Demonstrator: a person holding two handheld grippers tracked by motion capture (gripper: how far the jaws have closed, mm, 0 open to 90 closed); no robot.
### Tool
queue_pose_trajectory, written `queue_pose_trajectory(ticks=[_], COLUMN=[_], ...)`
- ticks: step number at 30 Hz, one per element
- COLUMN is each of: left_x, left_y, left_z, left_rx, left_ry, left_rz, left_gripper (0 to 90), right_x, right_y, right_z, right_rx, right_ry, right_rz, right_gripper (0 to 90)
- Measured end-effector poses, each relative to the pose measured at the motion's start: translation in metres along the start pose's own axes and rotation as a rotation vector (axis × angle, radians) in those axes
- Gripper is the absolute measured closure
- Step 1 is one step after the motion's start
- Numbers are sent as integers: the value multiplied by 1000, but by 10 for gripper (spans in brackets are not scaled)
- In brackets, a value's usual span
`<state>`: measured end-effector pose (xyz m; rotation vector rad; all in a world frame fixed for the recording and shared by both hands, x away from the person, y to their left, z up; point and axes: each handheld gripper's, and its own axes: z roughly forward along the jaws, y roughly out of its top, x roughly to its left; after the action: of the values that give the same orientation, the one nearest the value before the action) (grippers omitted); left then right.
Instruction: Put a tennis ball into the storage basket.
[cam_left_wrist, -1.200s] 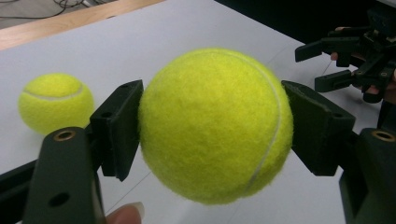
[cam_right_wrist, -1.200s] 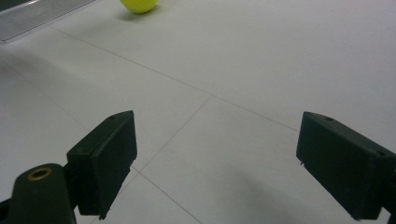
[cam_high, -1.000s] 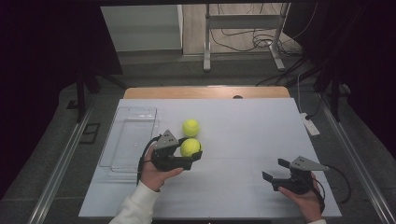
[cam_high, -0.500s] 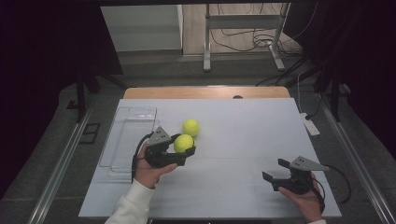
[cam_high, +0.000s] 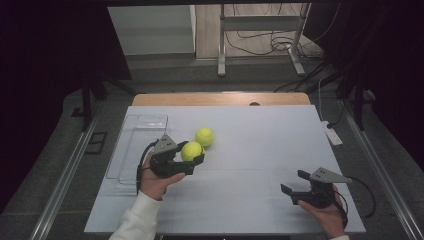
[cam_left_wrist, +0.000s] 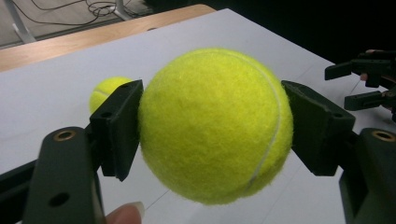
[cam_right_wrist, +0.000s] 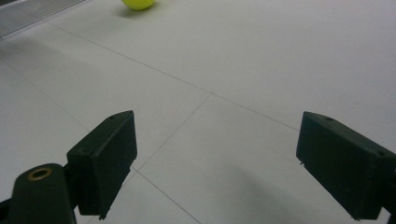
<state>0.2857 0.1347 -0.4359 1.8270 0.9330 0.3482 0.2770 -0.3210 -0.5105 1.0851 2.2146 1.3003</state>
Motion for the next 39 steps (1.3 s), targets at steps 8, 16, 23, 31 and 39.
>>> queue_pose_trajectory(ticks=[8,16,23,31,39], left_x=[6,12,18,28,39], left_y=[1,1,0,1,6], left_z=[-6,-9,-8,-12,-18], left_rx=[-14,-18,-5,-9,-10], left_ry=[20,40,67,107,152], left_rz=[-11,-17,-28,-53,-65], left_gripper=[268,268,268,268,268], right_x=[0,1,1,1,0], right_y=[0,0,0,1,0], right_z=[0,1,0,1,0], right_rx=[-1,1,-2,-5,-7], right_ry=[1,-2,1,5,6], right_rz=[1,-3,-2,-4,0], right_gripper=[129,129,129,129,129])
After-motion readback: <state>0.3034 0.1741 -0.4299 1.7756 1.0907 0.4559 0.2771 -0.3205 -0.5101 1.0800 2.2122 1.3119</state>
